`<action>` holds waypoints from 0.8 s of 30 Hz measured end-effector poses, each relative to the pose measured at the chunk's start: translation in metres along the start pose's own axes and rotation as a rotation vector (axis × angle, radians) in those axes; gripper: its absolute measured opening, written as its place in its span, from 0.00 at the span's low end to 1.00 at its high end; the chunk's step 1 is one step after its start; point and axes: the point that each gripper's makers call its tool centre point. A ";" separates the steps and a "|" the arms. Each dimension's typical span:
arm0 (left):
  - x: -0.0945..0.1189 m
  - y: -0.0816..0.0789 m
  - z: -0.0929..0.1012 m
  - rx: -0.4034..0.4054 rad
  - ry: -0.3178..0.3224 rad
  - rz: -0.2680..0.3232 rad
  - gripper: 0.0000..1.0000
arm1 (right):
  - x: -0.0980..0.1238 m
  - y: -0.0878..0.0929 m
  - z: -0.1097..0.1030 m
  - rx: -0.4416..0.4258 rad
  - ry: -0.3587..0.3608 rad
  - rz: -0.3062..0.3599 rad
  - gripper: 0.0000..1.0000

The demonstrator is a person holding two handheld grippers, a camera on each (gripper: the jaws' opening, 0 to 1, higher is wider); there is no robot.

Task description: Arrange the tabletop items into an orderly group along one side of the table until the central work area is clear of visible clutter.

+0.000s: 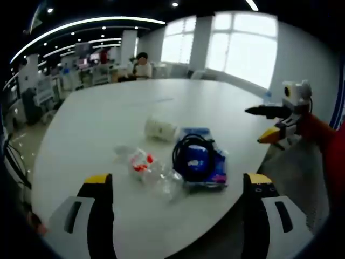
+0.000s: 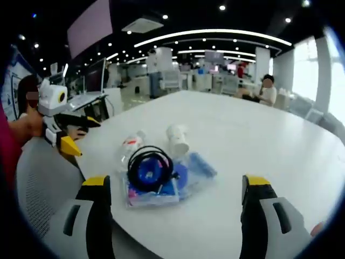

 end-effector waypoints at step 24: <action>-0.001 0.006 -0.002 0.000 -0.012 -0.033 0.95 | 0.000 0.002 -0.006 0.011 -0.025 -0.011 0.99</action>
Point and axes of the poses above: the point that each gripper's makers call its tool centre point, and the gripper's own axes: x roughly backward along the fingers, z roughly to its right, y roughly out of its underside, and after that the axes turned 12 degrees about y, right-handed
